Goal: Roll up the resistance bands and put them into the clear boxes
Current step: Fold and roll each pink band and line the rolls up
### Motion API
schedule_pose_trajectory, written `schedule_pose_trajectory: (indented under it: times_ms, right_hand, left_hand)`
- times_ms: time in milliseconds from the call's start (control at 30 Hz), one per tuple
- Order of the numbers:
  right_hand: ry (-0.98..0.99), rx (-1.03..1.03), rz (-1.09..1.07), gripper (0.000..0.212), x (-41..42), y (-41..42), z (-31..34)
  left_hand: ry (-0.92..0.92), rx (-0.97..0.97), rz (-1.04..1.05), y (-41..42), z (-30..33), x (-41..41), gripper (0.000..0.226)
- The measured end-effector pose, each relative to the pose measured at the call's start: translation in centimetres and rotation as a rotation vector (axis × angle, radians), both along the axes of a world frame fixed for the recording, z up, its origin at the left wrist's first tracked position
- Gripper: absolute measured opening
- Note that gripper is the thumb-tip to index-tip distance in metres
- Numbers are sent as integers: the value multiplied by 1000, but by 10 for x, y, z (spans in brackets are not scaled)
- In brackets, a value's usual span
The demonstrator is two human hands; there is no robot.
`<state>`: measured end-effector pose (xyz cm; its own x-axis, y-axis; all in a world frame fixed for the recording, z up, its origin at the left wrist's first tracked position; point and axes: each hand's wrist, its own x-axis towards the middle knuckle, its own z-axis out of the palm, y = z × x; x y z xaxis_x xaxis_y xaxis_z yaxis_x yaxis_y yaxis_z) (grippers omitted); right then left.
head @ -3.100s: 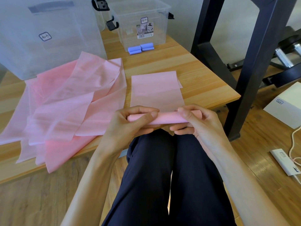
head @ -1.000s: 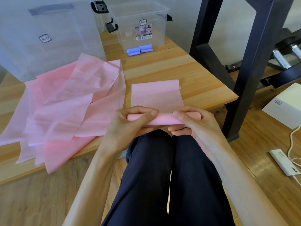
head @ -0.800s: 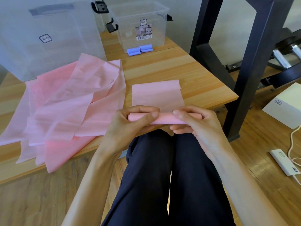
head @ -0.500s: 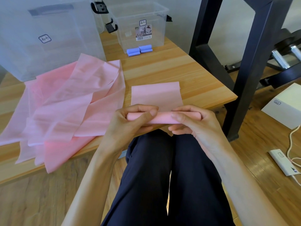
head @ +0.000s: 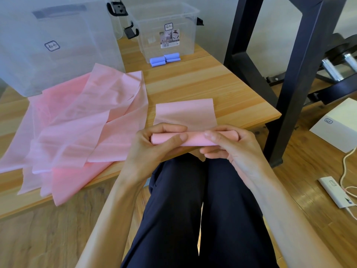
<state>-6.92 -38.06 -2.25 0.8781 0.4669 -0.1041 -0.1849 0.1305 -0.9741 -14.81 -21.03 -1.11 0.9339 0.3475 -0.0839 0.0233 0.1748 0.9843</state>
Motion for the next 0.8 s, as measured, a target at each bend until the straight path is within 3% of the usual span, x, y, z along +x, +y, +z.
schedule_pose_trajectory:
  times_ms: [167,333,500,667,800]
  right_hand:
    - [9,30,6,34,0,1,-3]
    - [-4,-7,-52,30,1,1,-2]
    - [5,38,-28,34,0,1,-2]
    - [-31,24,-79,31,0,0,-2]
    - [14,19,-62,34,1,0,-4]
  left_hand:
    - [15,3,47,-2,0,4,10]
    - [12,61,-61,2,0,0,22]
    - [33,28,0,0,-2,3,11]
    - [7,79,-38,2,-3,1,24]
    - [7,37,-26,1,-3,2,16]
